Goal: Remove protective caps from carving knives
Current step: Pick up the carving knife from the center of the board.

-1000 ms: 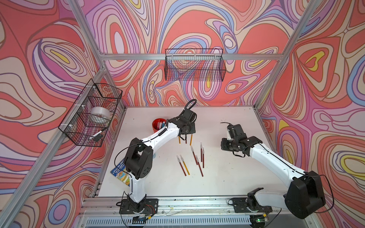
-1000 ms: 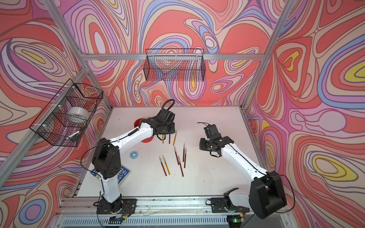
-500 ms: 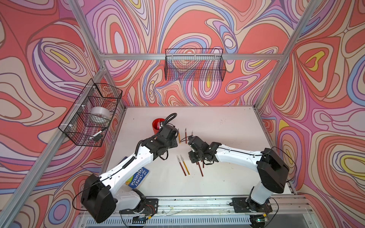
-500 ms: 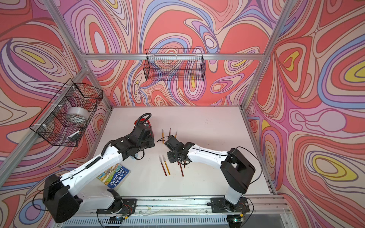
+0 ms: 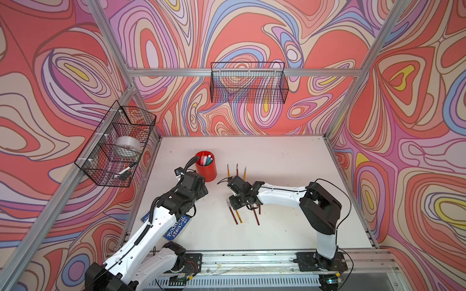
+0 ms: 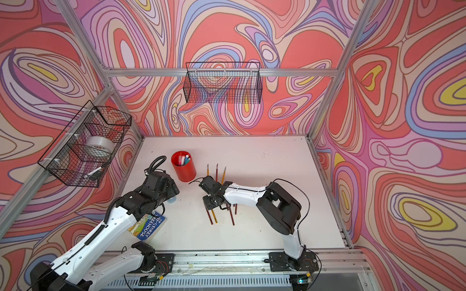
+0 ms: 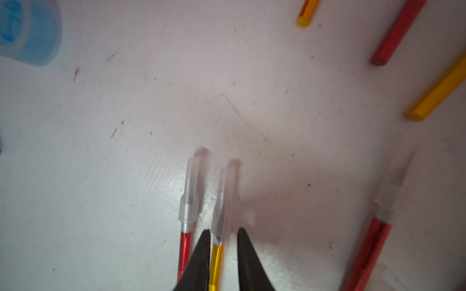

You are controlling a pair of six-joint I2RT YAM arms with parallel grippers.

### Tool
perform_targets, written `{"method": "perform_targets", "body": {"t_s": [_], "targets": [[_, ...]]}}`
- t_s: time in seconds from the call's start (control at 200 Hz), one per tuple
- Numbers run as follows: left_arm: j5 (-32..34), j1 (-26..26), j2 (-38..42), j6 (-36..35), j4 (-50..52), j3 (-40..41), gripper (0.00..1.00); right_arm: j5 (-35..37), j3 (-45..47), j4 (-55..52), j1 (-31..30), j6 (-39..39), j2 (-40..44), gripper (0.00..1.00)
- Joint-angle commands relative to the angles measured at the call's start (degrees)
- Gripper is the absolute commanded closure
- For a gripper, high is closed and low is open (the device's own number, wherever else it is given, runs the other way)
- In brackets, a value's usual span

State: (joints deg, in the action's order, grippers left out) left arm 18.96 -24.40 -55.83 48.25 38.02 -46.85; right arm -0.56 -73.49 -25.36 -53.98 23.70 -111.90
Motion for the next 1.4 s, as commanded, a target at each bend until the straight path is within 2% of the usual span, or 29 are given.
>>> {"method": "perform_targets", "body": {"t_s": [0.0,0.145,0.27,0.406,0.626,0.876,1.117,1.237,1.392], "targets": [[-1.6,1.4,-0.4,0.5,1.1,0.6,0.16,0.2,-1.1,-1.7,-0.5,-0.8,-1.8,0.77],[-3.6,2.0,-2.0,-0.2,-0.7,0.6,0.16,0.7,-1.5,-2.8,-0.6,-1.3,-3.5,0.76],[-4.8,2.4,-3.5,-0.7,-1.7,0.5,0.16,4.4,-2.1,-4.6,-0.9,-1.7,-4.7,0.76],[-5.3,2.8,-4.2,-1.1,-2.4,0.2,0.16,7.4,-1.9,-6.1,-0.9,-1.9,-5.3,0.85],[-6.0,3.4,-5.6,-1.3,-3.2,-0.5,0.16,6.7,-1.4,-6.1,-0.9,-2.3,-4.9,0.94],[-9.6,3.6,-7.5,-2.9,-5.9,-1.1,0.18,2.1,-2.2,-4.5,-0.2,-2.6,-1.3,0.99],[-15.6,3.5,-6.8,-5.6,-10.9,0.3,0.18,-6.7,-1.9,-0.1,5.9,-0.9,4.3,1.0],[-21.4,3.5,-3.6,-6.5,-17.6,3.3,0.18,-11.4,-2.3,1.8,10.7,0.9,6.8,1.0],[-31.5,2.2,-1.9,-5.6,-30.8,8.0,0.18,-21.3,-2.1,7.3,17.2,4.5,9.5,1.0]]}}
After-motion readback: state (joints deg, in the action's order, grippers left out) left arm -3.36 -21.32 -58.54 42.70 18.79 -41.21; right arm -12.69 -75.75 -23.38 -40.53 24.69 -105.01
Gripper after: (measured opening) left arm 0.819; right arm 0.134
